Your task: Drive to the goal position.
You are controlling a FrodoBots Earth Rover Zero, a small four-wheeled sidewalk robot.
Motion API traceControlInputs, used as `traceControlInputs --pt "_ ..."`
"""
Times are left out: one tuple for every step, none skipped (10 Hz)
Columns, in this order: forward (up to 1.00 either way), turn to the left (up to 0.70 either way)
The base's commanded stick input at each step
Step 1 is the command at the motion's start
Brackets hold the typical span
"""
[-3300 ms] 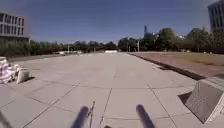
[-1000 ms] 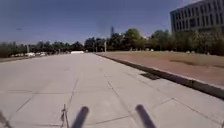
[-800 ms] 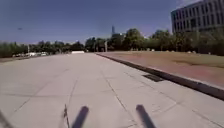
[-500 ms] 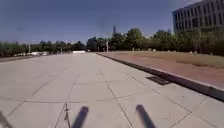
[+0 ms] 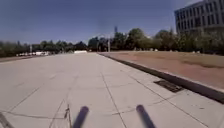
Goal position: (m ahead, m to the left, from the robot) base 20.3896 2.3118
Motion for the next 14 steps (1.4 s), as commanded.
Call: traceControlInputs --pt "0.7 0.0" --pt "0.7 0.0" --pt "0.7 0.0" --pt "0.7 0.0" --pt "0.7 0.0" --pt "0.7 0.0" --pt "0.7 0.0" --pt "0.7 0.0" --pt "0.7 0.0" --pt "0.7 0.0" --pt "0.7 0.0" --pt "0.7 0.0" --pt "0.7 0.0" --pt "0.7 0.0"
